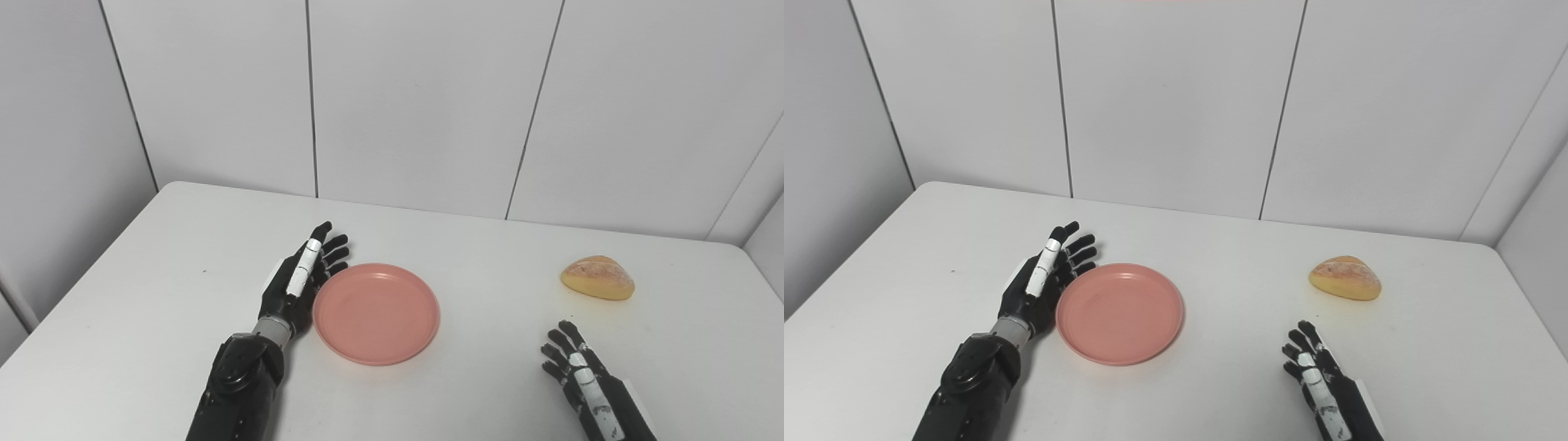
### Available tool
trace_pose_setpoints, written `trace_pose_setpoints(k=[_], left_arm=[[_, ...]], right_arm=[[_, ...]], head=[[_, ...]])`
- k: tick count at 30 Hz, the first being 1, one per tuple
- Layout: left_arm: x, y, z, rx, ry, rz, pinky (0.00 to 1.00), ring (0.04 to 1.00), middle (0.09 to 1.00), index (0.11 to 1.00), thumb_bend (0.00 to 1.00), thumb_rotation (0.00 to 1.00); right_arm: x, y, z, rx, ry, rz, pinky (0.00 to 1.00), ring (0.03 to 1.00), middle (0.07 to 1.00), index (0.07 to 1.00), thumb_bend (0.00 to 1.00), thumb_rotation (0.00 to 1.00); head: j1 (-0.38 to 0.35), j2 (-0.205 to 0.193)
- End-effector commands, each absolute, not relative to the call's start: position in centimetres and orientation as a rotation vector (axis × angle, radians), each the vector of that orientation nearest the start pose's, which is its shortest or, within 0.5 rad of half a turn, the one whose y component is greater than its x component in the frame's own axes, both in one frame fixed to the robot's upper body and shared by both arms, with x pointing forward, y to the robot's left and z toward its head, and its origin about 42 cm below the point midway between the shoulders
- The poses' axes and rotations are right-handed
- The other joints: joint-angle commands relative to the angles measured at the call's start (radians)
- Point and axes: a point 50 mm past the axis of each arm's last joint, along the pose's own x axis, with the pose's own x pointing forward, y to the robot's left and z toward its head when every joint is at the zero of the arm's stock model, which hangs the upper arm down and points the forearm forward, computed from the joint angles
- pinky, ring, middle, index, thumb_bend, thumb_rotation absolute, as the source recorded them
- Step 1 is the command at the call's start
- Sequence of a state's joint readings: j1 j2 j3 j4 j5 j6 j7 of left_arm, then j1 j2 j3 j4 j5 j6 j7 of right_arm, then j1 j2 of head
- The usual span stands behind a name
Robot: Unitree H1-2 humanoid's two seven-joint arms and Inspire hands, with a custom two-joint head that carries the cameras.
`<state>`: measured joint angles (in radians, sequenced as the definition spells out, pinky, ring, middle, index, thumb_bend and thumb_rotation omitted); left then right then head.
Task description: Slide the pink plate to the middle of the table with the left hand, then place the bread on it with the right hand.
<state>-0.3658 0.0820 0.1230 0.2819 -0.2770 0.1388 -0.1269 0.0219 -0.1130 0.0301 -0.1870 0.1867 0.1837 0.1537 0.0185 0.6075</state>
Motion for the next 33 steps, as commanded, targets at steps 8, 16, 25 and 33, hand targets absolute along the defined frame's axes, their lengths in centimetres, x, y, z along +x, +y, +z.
trace_pose_setpoints(k=[8, 16, 25, 33], left_arm=[[39.9, 20.5, 14.3, -0.228, -0.005, -0.159, 0.85, 0.873, 0.87, 0.921, 0.77, 0.77], [38.9, 19.9, 14.0, -0.248, 0.01, -0.224, 0.89, 0.904, 0.896, 0.943, 0.76, 0.75], [38.5, 20.2, 13.7, -0.224, 0.002, -0.231, 0.88, 0.891, 0.887, 0.954, 0.76, 0.78], [38.9, 20.8, 13.2, -0.247, 0.008, -0.203, 0.9, 0.9, 0.895, 0.956, 0.75, 0.76]], right_arm=[[28.0, -21.6, 14.5, 0.046, -0.044, 0.229, 0.9, 0.91, 0.94, 0.946, 0.73, 0.8], [28.1, -20.7, 14.5, 0.052, -0.044, 0.232, 0.91, 0.915, 0.947, 0.95, 0.76, 0.79], [28.3, -20.4, 13.8, 0.055, -0.047, 0.211, 0.91, 0.909, 0.946, 0.955, 0.71, 0.75], [28.5, -20.8, 13.9, -0.028, -0.124, 0.176, 0.84, 0.866, 0.905, 0.925, 0.73, 0.72]], head=[[-0.027, -0.003], [-0.089, -0.007], [-0.117, -0.026], [-0.135, -0.044]])
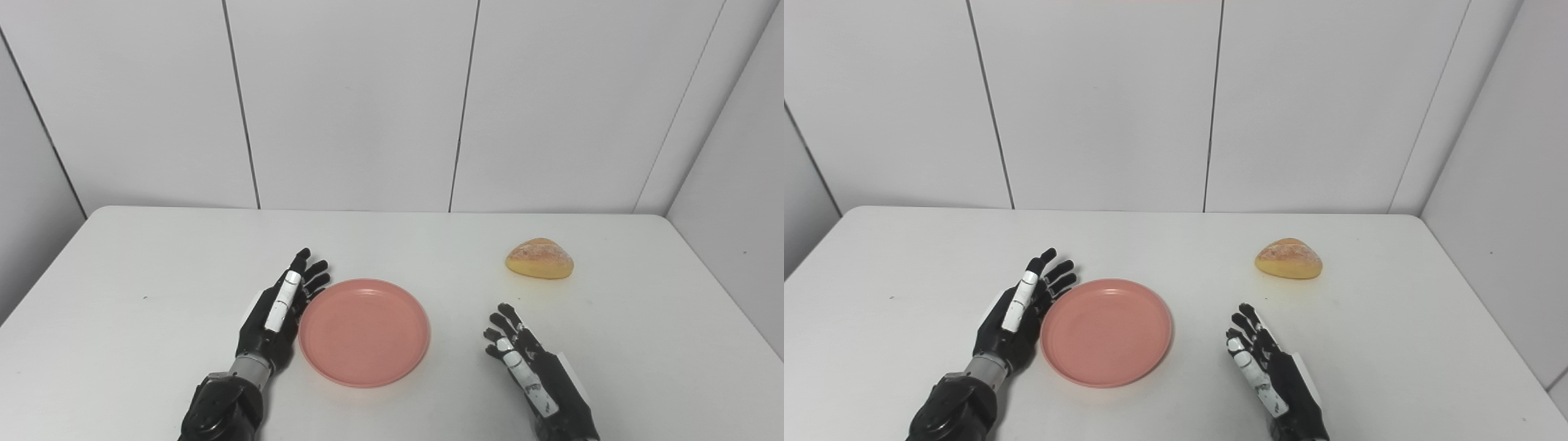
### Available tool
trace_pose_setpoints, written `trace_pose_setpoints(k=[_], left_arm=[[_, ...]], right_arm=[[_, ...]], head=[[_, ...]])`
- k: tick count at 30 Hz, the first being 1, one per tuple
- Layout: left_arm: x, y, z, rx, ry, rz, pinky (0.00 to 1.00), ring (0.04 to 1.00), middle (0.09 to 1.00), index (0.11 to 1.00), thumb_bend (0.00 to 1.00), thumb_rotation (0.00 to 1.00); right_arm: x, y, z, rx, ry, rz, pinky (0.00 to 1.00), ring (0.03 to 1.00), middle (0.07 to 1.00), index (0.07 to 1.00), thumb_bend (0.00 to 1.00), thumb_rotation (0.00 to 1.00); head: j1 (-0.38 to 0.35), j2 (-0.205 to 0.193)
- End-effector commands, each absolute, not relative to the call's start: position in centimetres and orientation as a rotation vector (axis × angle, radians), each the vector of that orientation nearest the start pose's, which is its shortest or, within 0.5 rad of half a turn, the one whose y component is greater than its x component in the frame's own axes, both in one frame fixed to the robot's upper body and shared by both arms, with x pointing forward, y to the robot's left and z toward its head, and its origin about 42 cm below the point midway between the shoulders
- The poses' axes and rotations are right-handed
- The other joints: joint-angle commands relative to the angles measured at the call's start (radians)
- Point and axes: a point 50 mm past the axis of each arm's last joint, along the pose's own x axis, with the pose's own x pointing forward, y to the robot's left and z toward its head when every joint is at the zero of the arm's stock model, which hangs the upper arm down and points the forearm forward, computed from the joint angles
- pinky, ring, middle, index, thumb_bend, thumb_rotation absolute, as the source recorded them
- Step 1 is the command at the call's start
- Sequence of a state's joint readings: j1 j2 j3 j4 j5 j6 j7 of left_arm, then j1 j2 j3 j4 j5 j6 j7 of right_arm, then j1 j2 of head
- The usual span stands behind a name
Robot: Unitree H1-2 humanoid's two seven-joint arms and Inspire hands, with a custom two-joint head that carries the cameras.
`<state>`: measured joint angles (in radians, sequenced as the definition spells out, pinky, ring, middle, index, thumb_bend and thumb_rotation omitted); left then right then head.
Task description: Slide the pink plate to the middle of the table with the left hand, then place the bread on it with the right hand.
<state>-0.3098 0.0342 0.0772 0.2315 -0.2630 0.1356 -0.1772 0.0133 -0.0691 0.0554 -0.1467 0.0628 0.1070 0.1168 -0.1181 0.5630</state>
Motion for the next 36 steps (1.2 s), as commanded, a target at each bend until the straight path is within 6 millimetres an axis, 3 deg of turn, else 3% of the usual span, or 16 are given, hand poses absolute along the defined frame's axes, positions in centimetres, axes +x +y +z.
trace_pose_setpoints(k=[1, 9, 13, 18, 24, 29, 33, 36], left_arm=[[39.0, 20.9, 13.2, -0.247, 0.005, -0.201, 0.9, 0.9, 0.895, 0.956, 0.75, 0.76], [39.2, 21.7, 13.0, -0.233, 0.0, -0.201, 0.9, 0.902, 0.887, 0.954, 0.74, 0.78], [39.2, 21.7, 12.9, -0.223, 0.005, -0.216, 0.9, 0.91, 0.893, 0.961, 0.74, 0.78], [39.1, 21.5, 12.5, -0.239, 0.011, -0.259, 0.91, 0.914, 0.909, 0.97, 0.76, 0.76], [39.0, 21.1, 12.1, -0.245, 0.009, -0.277, 0.92, 0.923, 0.913, 0.979, 0.77, 0.75], [38.8, 20.9, 12.0, -0.252, 0.016, -0.279, 0.9, 0.906, 0.897, 0.98, 0.77, 0.76], [38.6, 20.9, 12.0, -0.276, 0.021, -0.293, 0.93, 0.935, 0.927, 0.995, 0.75, 0.76], [38.6, 20.8, 12.0, -0.281, 0.024, -0.295, 0.94, 0.938, 0.931, 0.998, 0.73, 0.76]], right_arm=[[28.5, -20.8, 14.2, -0.047, -0.147, 0.173, 0.82, 0.856, 0.898, 0.917, 0.71, 0.71], [29.4, -21.2, 18.2, -0.299, -0.325, 0.159, 0.75, 0.816, 0.847, 0.869, 0.77, 0.75], [30.2, -21.7, 20.8, -0.439, -0.377, 0.137, 0.77, 0.817, 0.853, 0.866, 0.8, 0.75], [32.1, -22.3, 24.4, -0.577, -0.489, 0.088, 0.78, 0.816, 0.825, 0.842, 0.85, 0.64], [34.9, -23.6, 28.1, -0.848, -0.583, 0.018, 0.71, 0.79, 0.804, 0.706, 0.87, 0.58], [36.9, -24.7, 31.2, -1.047, -0.627, 0.014, 0.68, 0.779, 0.805, 0.746, 0.91, 0.53], [38.4, -25.3, 33.3, -1.18, -0.645, 0.019, 0.74, 0.809, 0.821, 0.777, 0.95, 0.56], [39.7, -25.9, 34.3, -1.245, -0.642, 0.036, 0.76, 0.825, 0.825, 0.782, 0.98, 0.5]], head=[[-0.005, -0.001], [-0.029, -0.007], [-0.054, -0.01], [-0.082, -0.03], [-0.079, -0.051], [-0.073, -0.057], [-0.071, -0.058], [-0.068, -0.059]])
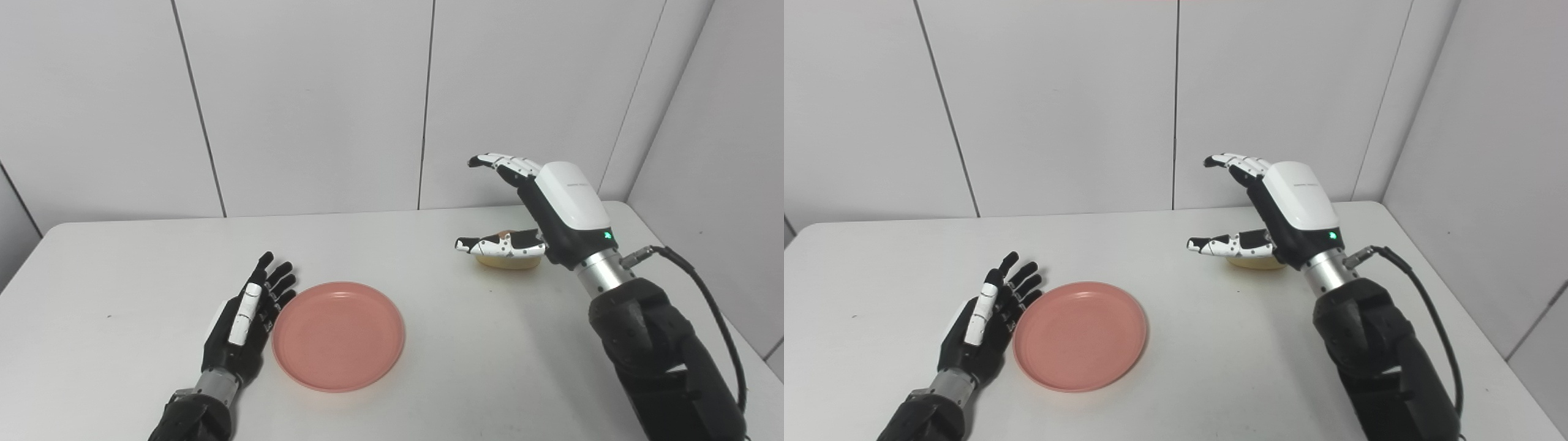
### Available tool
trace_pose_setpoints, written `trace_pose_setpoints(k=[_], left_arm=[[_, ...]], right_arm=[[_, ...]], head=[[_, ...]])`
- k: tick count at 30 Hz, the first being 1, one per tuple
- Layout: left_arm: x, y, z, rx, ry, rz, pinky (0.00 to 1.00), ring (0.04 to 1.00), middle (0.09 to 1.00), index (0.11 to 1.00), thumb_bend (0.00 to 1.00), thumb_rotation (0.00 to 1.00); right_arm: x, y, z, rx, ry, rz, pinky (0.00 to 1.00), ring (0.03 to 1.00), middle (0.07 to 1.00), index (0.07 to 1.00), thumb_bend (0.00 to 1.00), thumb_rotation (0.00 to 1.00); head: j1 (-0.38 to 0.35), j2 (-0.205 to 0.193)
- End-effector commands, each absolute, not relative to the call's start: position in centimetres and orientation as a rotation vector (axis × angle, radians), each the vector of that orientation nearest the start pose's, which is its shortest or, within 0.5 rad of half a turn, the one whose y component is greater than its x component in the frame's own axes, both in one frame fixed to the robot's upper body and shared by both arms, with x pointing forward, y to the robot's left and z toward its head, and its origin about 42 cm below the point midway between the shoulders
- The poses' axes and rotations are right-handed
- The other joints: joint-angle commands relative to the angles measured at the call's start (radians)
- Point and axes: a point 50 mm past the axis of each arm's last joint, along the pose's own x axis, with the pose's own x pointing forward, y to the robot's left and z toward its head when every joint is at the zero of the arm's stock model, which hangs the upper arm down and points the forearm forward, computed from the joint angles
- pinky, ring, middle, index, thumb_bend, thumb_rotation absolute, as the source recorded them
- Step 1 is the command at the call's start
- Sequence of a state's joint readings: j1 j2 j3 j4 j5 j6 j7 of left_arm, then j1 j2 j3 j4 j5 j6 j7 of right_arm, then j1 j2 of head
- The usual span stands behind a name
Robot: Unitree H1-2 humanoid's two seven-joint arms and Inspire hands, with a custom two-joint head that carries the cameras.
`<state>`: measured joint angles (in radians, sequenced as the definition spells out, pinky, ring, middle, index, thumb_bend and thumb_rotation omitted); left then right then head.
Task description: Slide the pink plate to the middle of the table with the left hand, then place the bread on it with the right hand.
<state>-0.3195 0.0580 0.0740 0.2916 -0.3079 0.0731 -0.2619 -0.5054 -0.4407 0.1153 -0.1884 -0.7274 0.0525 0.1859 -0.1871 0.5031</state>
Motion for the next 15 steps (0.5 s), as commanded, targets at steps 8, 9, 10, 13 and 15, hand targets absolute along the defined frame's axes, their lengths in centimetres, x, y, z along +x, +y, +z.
trace_pose_setpoints(k=[8, 9, 10, 13, 15], left_arm=[[38.6, 20.8, 12.0, -0.291, 0.028, -0.298, 0.94, 0.934, 0.927, 0.992, 0.73, 0.77], [38.6, 20.8, 12.0, -0.29, 0.028, -0.299, 0.94, 0.934, 0.929, 0.997, 0.73, 0.77], [38.6, 20.8, 12.0, -0.291, 0.028, -0.301, 0.94, 0.932, 0.928, 0.998, 0.73, 0.77], [38.6, 20.7, 12.0, -0.286, 0.027, -0.303, 0.94, 0.925, 0.922, 0.994, 0.73, 0.78], [38.6, 20.7, 12.1, -0.282, 0.027, -0.304, 0.93, 0.918, 0.919, 0.993, 0.72, 0.78]], right_arm=[[44.2, -27.2, 35.9, -1.385, -0.48, 0.118, 0.73, 0.822, 0.823, 0.796, 1.0, 0.47], [44.6, -27.3, 35.9, -1.391, -0.467, 0.127, 0.71, 0.817, 0.823, 0.797, 1.0, 0.45], [45.3, -27.5, 35.9, -1.405, -0.434, 0.145, 0.7, 0.815, 0.824, 0.799, 1.0, 0.44], [46.8, -27.9, 35.8, -1.439, -0.353, 0.183, 0.66, 0.811, 0.828, 0.805, 1.0, 0.4], [47.6, -27.9, 35.8, -1.446, -0.301, 0.204, 0.65, 0.816, 0.837, 0.808, 1.0, 0.34]], head=[[0.006, 0.003], [0.006, 0.003], [0.007, 0.003], [0.008, 0.006], [0.008, 0.007]])
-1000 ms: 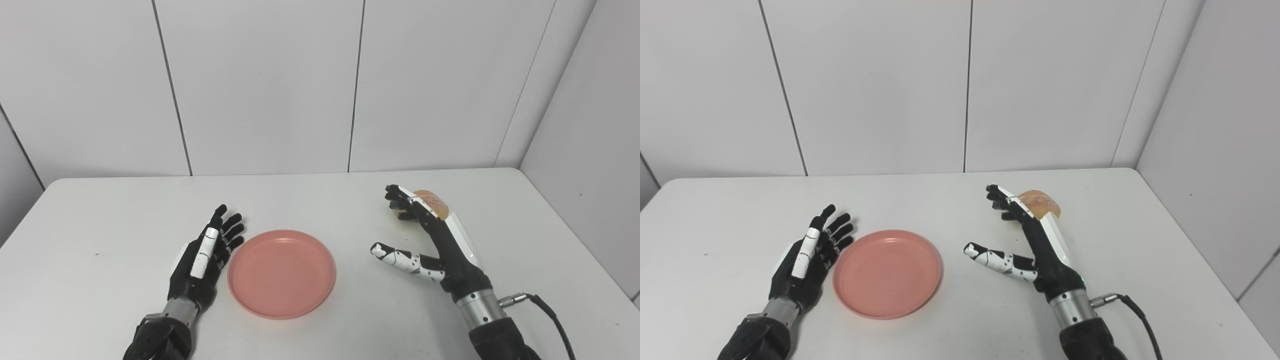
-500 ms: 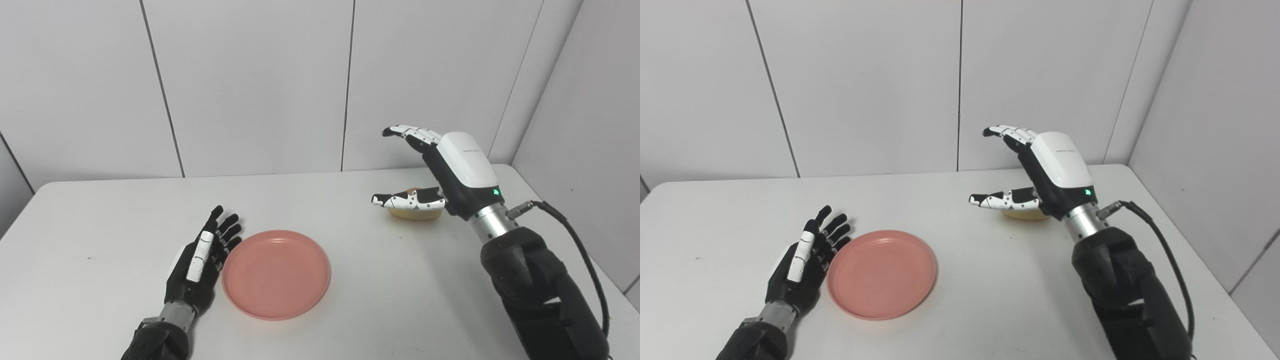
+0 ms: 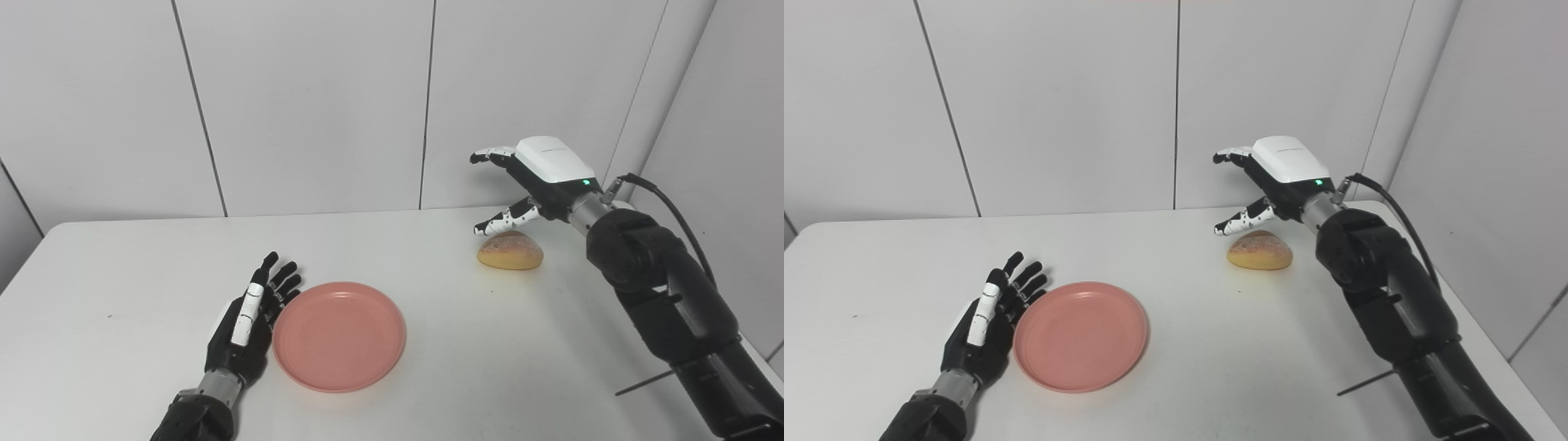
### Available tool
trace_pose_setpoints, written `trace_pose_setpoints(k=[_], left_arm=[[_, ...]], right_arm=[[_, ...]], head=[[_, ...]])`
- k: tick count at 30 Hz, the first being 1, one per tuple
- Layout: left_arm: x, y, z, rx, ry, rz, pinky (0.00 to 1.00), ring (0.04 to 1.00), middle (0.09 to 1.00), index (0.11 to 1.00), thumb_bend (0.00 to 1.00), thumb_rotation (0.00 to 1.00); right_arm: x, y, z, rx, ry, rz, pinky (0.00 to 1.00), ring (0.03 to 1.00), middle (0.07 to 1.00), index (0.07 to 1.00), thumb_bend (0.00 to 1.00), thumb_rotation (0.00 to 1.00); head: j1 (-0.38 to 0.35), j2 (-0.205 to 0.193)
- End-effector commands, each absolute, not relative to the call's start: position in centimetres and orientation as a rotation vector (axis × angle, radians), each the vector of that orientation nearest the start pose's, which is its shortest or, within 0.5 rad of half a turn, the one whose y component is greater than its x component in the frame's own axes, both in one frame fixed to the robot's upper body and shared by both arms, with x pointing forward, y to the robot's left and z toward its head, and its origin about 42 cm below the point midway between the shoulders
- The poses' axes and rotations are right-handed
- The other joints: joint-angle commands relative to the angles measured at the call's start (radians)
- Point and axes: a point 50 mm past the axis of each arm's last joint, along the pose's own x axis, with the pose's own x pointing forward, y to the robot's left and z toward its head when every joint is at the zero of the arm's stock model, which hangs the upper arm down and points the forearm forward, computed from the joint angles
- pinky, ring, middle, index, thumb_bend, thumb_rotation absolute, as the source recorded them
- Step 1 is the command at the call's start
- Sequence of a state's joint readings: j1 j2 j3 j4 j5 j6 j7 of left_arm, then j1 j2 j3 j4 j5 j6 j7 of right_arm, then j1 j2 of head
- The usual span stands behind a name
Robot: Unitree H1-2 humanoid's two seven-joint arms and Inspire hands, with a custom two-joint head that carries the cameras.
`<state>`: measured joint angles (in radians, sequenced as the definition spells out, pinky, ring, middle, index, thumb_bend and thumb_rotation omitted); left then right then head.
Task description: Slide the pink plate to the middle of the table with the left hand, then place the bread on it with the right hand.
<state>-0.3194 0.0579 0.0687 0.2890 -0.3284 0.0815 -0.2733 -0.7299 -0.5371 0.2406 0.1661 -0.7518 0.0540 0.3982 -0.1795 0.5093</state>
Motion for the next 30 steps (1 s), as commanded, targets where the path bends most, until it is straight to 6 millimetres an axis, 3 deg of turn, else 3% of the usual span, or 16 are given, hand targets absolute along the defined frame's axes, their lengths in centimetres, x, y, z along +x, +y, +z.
trace_pose_setpoints(k=[1, 6, 16, 30], left_arm=[[38.5, 20.7, 12.1, -0.28, 0.028, -0.306, 0.92, 0.915, 0.917, 0.993, 0.73, 0.78], [38.4, 20.6, 12.2, -0.277, 0.033, -0.311, 0.92, 0.905, 0.91, 0.989, 0.72, 0.79], [38.3, 20.4, 12.4, -0.267, 0.048, -0.327, 0.91, 0.899, 0.918, 0.98, 0.73, 0.8], [38.0, 20.3, 12.7, -0.259, 0.054, -0.345, 0.9, 0.906, 0.925, 0.992, 0.74, 0.83]], right_arm=[[47.9, -27.9, 35.9, -1.444, -0.276, 0.214, 0.64, 0.819, 0.842, 0.809, 1.0, 0.3], [49.2, -27.7, 36.0, -1.44, -0.167, 0.256, 0.63, 0.832, 0.872, 0.813, 1.0, 0.12], [51.0, -27.3, 35.6, -1.517, -0.026, 0.349, 0.64, 0.879, 0.929, 0.845, 1.0, 0.02], [52.0, -27.0, 34.1, -1.578, 0.052, 0.354, 0.7, 0.895, 0.928, 0.847, 1.0, 0.05]], head=[[0.0, 0.004], [0.004, 0.009], [0.008, 0.009], [0.025, 0.017]])
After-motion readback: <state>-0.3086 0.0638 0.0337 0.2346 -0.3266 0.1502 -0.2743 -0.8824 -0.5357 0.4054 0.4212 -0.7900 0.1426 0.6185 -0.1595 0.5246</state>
